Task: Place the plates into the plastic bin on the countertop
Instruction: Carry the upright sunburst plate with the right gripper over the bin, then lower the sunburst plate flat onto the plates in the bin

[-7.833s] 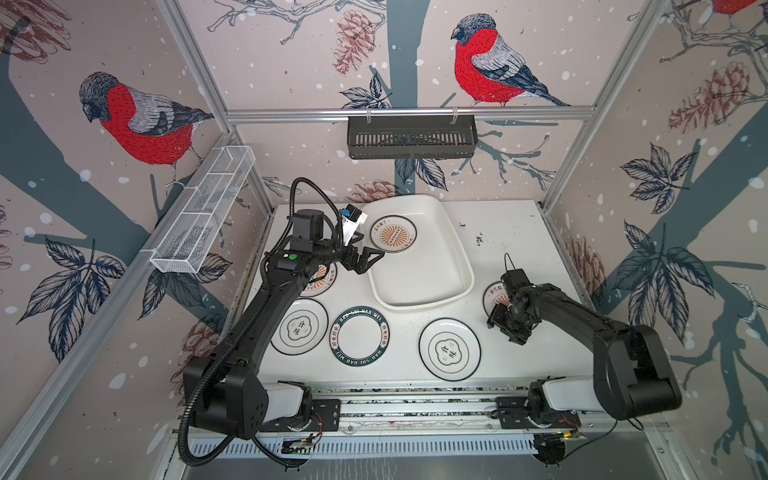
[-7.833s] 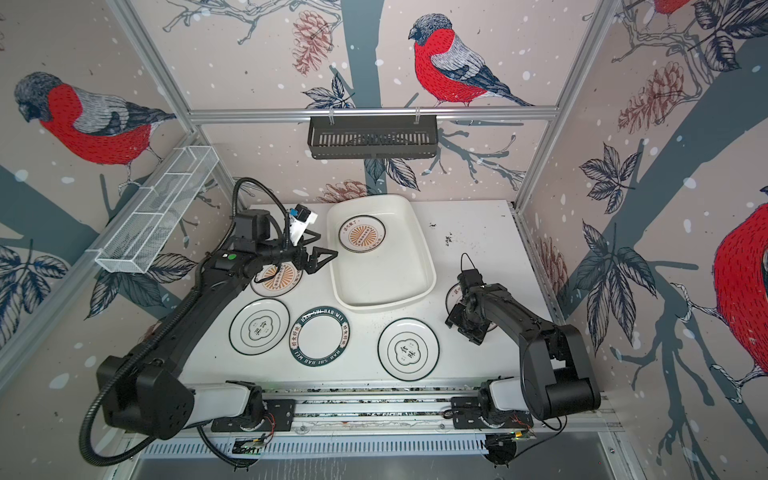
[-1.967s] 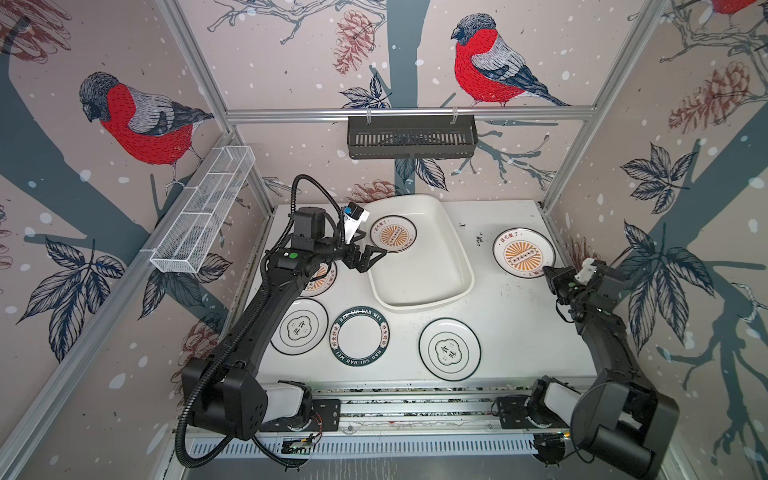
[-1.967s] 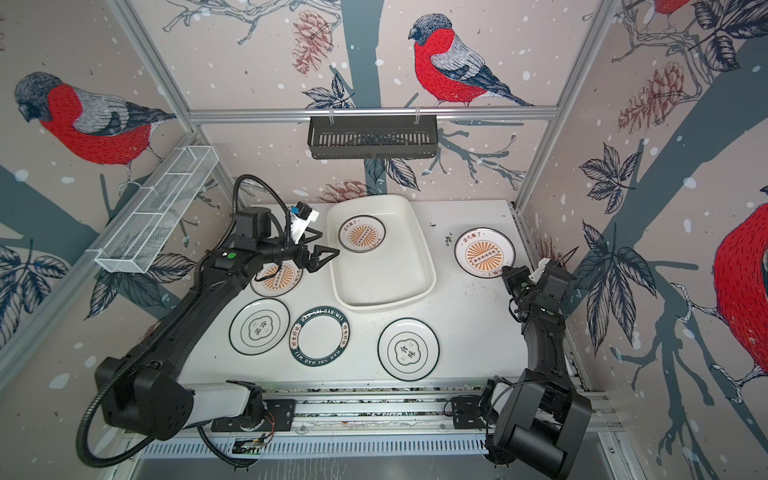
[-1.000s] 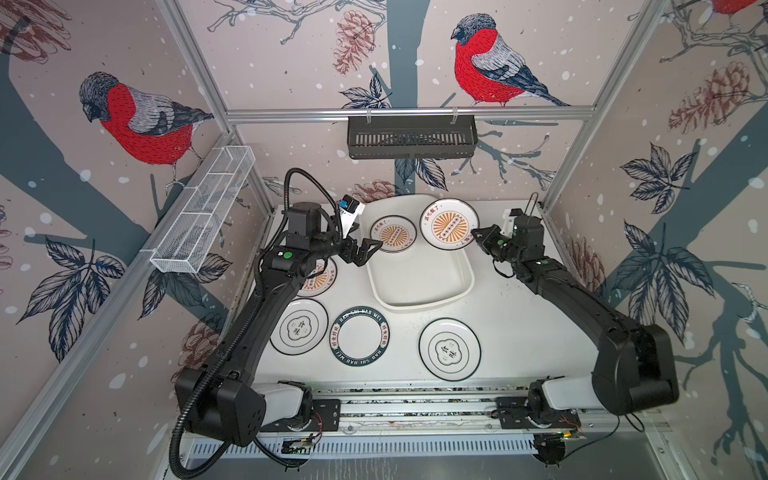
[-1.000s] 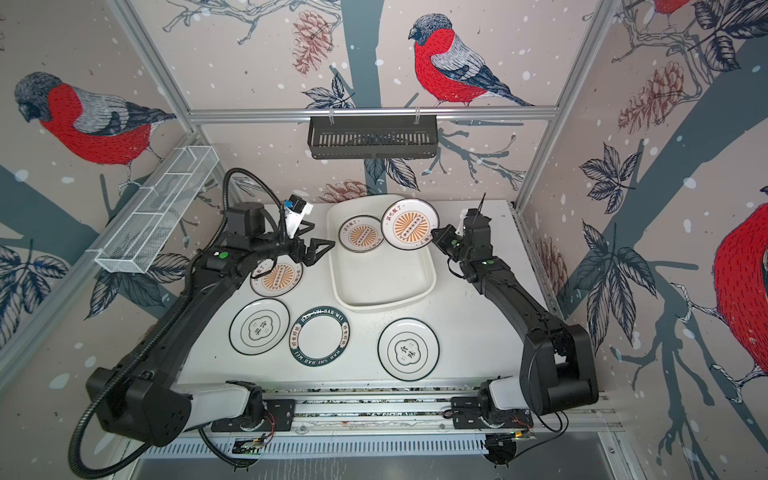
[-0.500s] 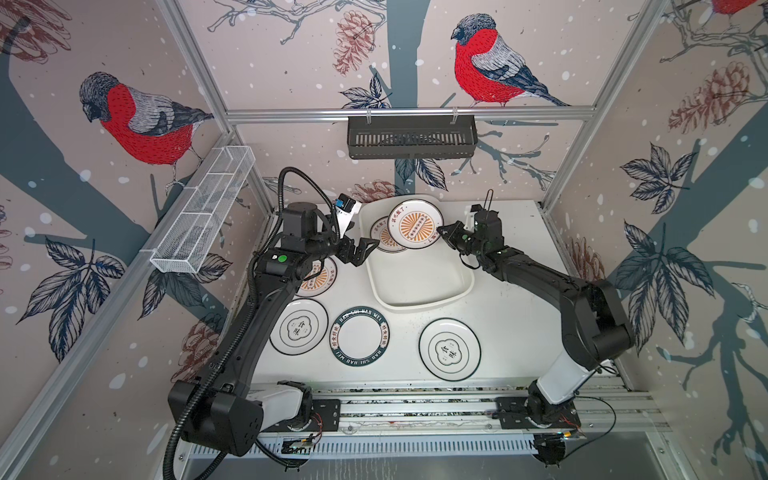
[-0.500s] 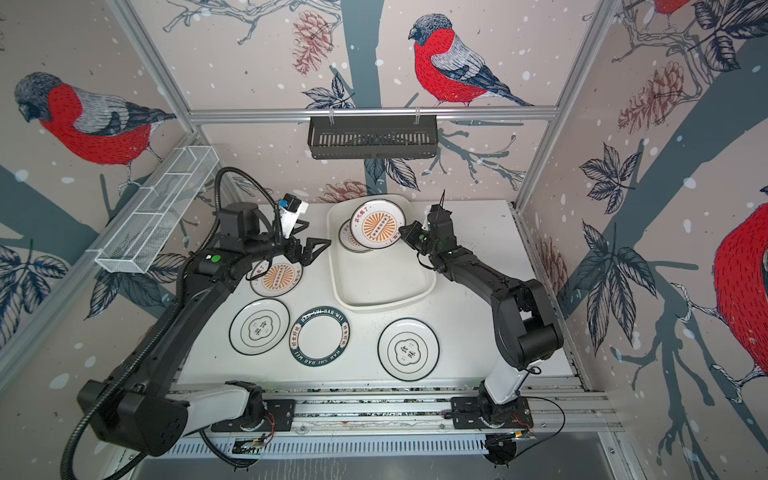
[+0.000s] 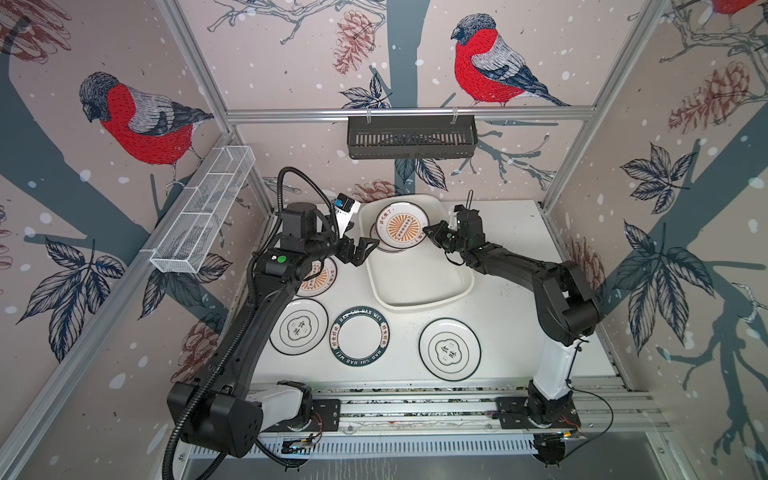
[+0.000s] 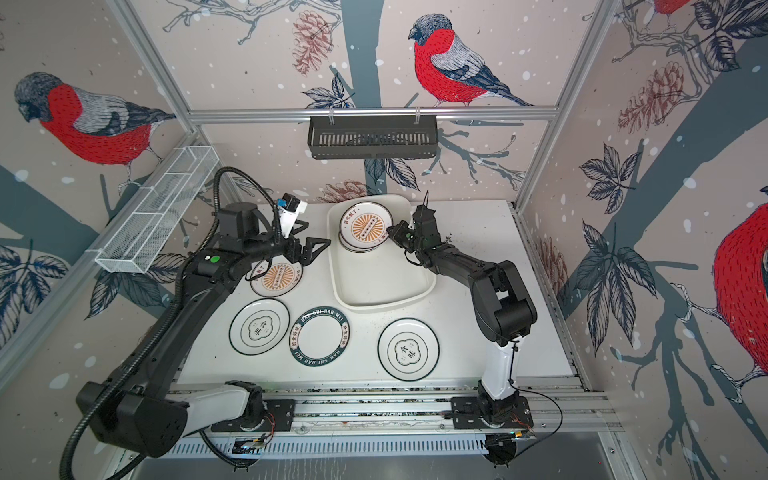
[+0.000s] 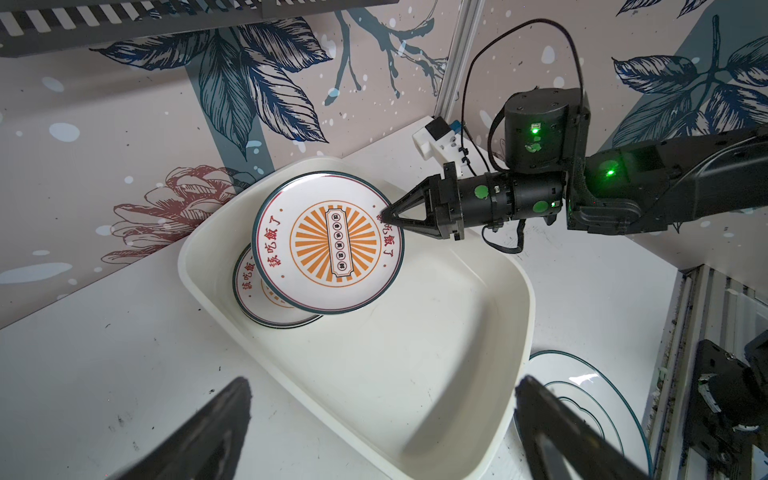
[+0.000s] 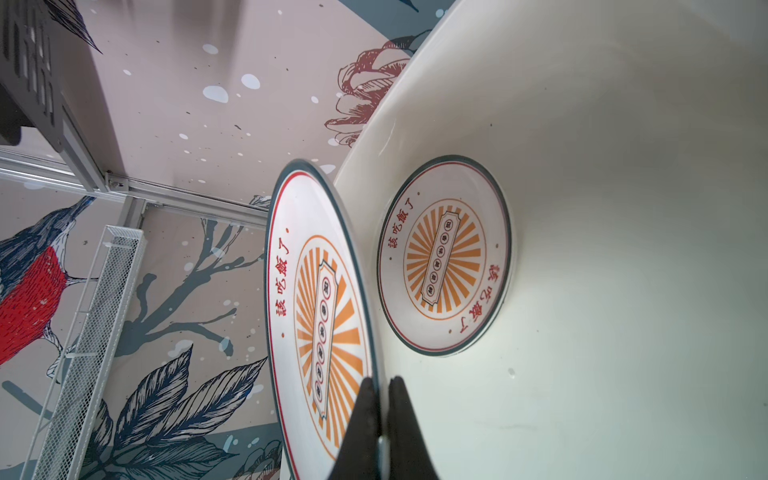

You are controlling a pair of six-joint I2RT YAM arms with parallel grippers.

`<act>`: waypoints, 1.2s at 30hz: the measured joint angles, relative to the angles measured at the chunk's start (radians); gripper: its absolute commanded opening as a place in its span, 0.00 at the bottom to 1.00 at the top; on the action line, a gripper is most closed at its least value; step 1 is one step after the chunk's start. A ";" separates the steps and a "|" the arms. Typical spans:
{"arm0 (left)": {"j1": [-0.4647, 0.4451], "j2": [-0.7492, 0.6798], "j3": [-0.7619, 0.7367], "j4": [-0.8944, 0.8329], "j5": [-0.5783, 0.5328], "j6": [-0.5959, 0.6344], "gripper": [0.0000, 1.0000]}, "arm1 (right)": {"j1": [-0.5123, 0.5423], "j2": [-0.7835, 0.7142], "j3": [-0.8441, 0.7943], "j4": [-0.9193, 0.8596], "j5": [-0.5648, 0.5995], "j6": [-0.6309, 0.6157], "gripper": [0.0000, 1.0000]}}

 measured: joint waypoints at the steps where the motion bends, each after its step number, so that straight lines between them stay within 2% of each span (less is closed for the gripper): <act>1: 0.000 0.000 0.001 0.000 0.000 -0.001 0.98 | 0.002 0.011 0.007 0.000 0.000 0.000 0.07; 22: 0.000 0.013 0.036 -0.040 -0.015 -0.018 0.98 | 0.011 0.262 0.191 -0.015 0.000 -0.024 0.07; 36: 0.000 0.030 0.078 -0.048 0.037 -0.055 0.98 | 0.015 0.386 0.333 -0.078 -0.002 -0.024 0.09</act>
